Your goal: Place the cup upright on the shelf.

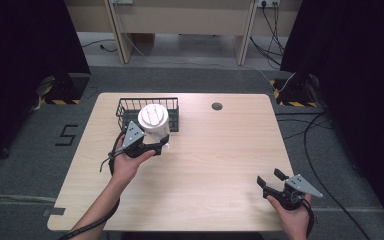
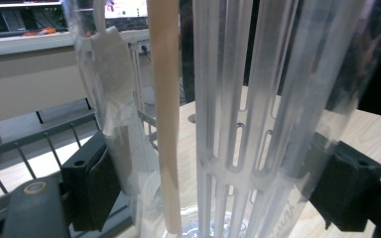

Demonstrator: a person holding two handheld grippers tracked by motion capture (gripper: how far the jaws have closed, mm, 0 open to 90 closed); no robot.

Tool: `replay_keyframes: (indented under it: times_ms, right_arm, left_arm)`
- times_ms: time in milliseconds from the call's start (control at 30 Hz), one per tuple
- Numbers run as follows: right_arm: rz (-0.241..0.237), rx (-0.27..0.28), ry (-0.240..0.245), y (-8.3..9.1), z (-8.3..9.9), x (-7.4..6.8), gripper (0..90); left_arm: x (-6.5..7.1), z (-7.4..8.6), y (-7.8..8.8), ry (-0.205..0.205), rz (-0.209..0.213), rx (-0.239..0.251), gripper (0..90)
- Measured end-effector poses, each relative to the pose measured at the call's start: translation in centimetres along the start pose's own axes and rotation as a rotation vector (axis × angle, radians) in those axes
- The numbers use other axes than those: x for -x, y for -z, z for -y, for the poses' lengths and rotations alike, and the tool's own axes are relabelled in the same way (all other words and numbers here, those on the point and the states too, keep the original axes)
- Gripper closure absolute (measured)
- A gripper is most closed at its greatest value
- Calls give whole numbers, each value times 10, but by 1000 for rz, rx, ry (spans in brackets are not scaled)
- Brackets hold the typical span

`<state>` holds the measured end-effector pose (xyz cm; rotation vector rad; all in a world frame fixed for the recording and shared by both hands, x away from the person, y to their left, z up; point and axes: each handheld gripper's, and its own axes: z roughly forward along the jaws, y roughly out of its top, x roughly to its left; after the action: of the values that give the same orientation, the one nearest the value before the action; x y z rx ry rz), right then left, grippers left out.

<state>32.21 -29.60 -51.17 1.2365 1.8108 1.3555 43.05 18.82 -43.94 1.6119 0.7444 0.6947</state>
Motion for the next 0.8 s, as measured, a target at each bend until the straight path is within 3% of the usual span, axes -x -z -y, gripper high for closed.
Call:
replay_keyframes:
  times_ms: [800]
  right_arm:
    - [0, 0, 1, 0, 0, 0, 234]
  left_arm:
    - [-19, -18, -8, -7, -42, 14, 174]
